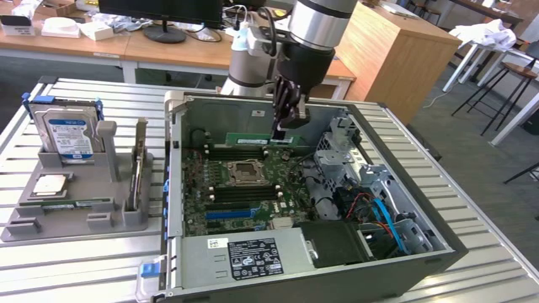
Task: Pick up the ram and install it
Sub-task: 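Pick up the ram and move it above insertion slot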
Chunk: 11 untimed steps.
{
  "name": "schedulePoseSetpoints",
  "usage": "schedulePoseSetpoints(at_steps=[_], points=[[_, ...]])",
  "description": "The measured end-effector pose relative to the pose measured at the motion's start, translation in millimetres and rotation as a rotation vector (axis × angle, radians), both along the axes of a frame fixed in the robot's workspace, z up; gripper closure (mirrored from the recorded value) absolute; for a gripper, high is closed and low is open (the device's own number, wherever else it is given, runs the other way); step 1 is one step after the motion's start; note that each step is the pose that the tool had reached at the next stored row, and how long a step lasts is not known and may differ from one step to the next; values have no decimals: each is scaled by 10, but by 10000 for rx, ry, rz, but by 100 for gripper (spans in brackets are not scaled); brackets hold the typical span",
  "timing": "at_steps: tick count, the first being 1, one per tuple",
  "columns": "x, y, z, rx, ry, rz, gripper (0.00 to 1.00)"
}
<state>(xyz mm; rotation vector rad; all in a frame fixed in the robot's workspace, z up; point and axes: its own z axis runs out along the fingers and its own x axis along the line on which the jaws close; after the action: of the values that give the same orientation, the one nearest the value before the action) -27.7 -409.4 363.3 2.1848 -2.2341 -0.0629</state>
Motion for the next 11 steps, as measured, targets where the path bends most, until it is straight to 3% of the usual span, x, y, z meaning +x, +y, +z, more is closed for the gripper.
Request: schedulePoseSetpoints(at_steps=[11], points=[[-8,0,-139,0,0,0,89]])
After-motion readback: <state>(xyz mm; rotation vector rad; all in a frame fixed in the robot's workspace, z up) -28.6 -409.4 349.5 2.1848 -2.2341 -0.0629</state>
